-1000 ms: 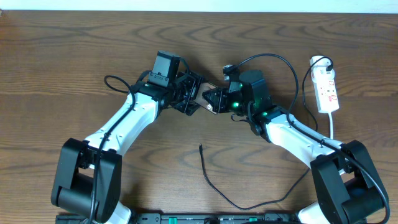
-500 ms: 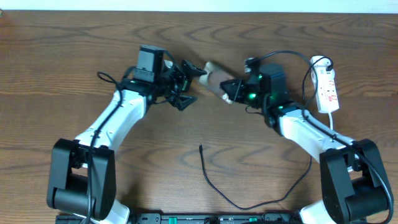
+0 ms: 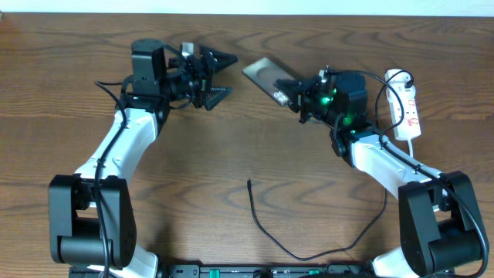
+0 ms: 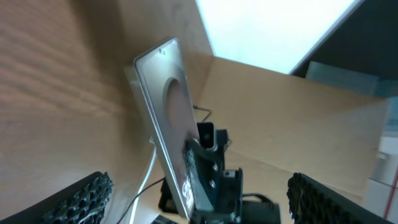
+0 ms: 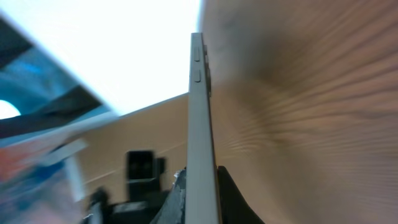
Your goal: Plug charger to phone and switch on socket
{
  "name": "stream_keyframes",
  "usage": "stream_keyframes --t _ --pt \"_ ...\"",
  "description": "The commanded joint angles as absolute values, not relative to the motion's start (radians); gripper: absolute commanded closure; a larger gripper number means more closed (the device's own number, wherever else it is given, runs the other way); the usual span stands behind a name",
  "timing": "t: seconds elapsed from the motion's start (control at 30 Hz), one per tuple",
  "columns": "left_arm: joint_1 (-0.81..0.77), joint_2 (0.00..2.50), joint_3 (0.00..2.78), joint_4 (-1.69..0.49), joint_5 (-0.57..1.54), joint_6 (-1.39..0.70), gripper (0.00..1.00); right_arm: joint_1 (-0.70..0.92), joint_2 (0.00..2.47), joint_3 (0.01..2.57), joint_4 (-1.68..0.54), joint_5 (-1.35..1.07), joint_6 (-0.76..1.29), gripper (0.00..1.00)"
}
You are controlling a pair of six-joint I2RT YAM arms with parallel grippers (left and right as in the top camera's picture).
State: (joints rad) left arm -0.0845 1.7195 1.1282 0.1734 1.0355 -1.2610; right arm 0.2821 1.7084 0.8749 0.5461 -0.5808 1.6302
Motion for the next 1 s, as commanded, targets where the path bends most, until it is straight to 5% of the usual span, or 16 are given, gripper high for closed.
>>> stream_keyframes --t 0.0,0.97 --pt "-0.069 1.696 1.150 0.246 1.029 -1.349 0.08 0.307 1.704 0.890 0.661 -0.577 1.832 0.99" --pt "-0.070 1.696 1.150 0.340 0.886 -1.350 0.08 0.532 1.704 0.890 0.854 -0.454 1.940 0.99"
